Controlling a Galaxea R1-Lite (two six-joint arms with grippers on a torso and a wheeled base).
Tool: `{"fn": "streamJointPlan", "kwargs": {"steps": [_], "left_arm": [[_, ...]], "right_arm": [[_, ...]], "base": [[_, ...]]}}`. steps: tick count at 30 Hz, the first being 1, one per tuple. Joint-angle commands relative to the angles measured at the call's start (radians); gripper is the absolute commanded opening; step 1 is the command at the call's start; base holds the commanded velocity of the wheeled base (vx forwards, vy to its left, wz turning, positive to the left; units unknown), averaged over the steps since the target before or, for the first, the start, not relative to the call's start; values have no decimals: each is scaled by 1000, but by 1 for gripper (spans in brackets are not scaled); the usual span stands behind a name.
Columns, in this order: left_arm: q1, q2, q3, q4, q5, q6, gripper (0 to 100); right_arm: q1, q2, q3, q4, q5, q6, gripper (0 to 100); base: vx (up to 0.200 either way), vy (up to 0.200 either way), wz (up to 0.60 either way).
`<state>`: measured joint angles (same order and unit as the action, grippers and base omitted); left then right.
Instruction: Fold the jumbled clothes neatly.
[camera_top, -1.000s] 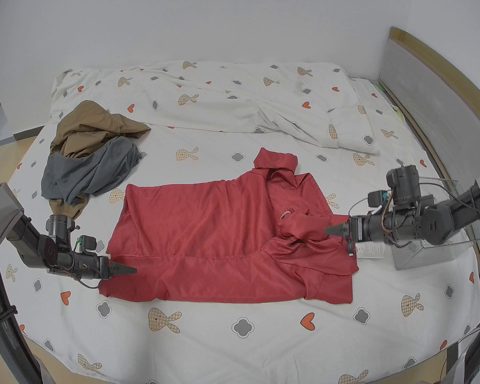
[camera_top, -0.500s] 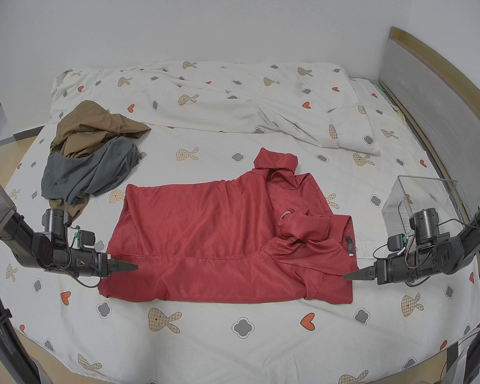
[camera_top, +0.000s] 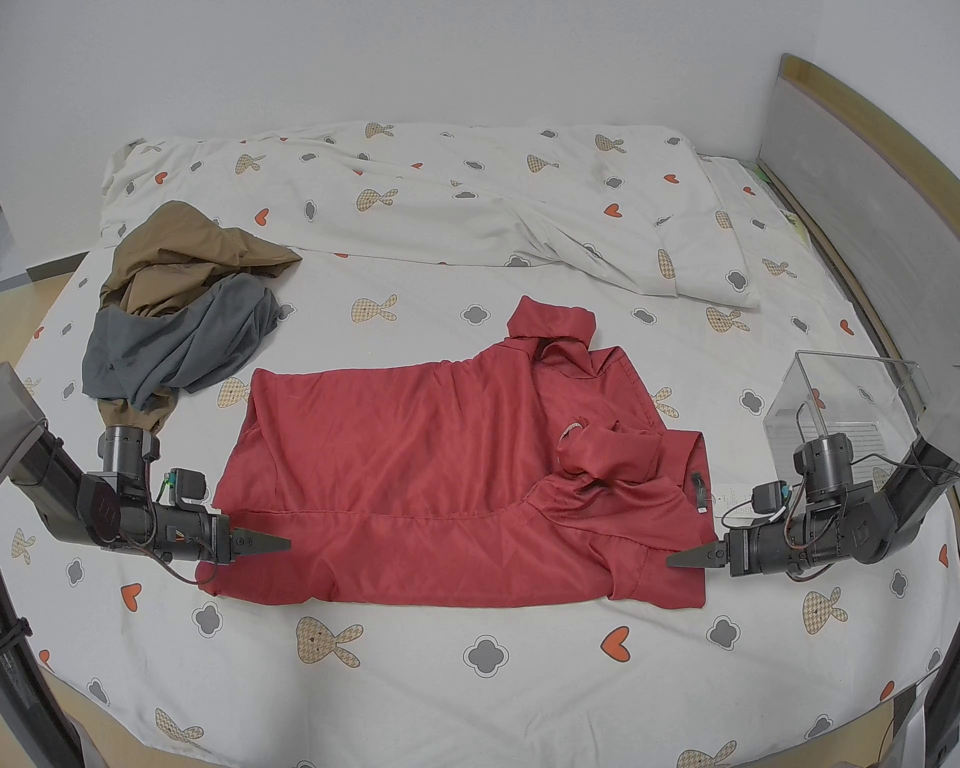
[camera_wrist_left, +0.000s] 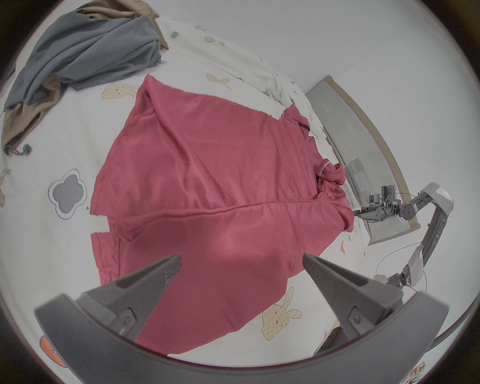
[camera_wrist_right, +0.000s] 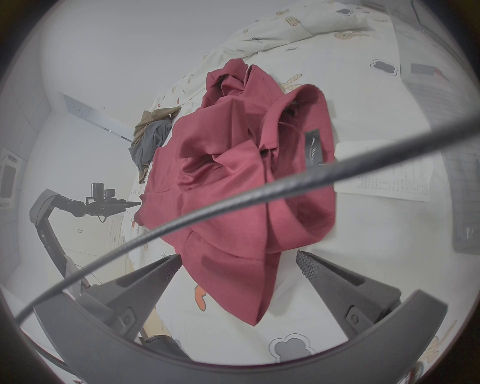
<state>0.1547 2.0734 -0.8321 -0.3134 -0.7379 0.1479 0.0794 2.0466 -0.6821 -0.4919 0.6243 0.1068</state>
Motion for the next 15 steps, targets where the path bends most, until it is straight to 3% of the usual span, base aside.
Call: {"fn": "streamJointPlan", "kwargs": {"steps": [1, 15], "left_arm": [[0, 47, -5, -1, 0, -1, 100], [0, 63, -8, -1, 0, -1, 100]], "right_arm": [[30, 3, -4, -2, 0, 33, 100], [62, -22, -10, -2, 0, 63, 100]], "base": [[0, 0, 0], [0, 0, 0]]}}
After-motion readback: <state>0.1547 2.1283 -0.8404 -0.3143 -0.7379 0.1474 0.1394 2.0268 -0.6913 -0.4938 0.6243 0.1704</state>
